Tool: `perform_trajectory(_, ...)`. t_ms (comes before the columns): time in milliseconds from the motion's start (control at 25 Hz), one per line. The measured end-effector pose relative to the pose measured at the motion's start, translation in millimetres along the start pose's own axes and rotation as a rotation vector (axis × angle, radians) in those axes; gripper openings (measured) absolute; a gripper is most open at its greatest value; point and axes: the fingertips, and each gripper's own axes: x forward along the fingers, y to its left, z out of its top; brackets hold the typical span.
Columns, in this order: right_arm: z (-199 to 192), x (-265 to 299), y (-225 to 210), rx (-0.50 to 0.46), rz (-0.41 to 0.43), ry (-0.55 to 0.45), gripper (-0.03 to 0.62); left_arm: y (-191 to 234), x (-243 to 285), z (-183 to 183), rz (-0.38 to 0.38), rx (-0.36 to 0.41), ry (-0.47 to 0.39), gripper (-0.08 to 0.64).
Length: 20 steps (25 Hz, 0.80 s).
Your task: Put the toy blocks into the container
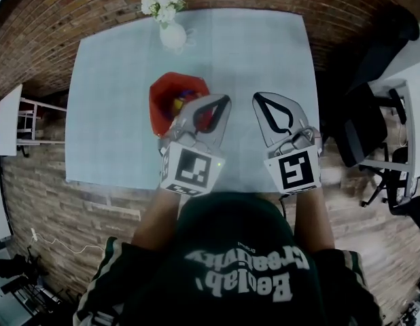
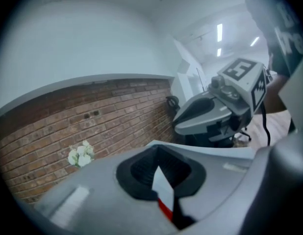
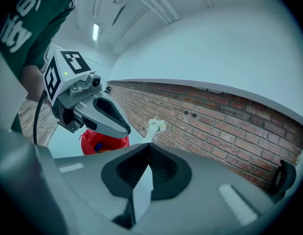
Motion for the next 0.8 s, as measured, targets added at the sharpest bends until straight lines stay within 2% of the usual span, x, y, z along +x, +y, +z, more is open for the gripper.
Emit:
perform_trajectory(440, -7.4, -30.8, -7.1, -0.014, -0.026, 0.010, 0.006, -33.4, 13.8, 14.5, -0.063, 0.037, -0.008, 0.003)
perform_trajectory(800, -12.1, -48.3, -15.4, -0.014, -0.047, 0.003, 0.006, -51.3, 20.7, 24.7, -0.077, 0.083, -0.004, 0.003)
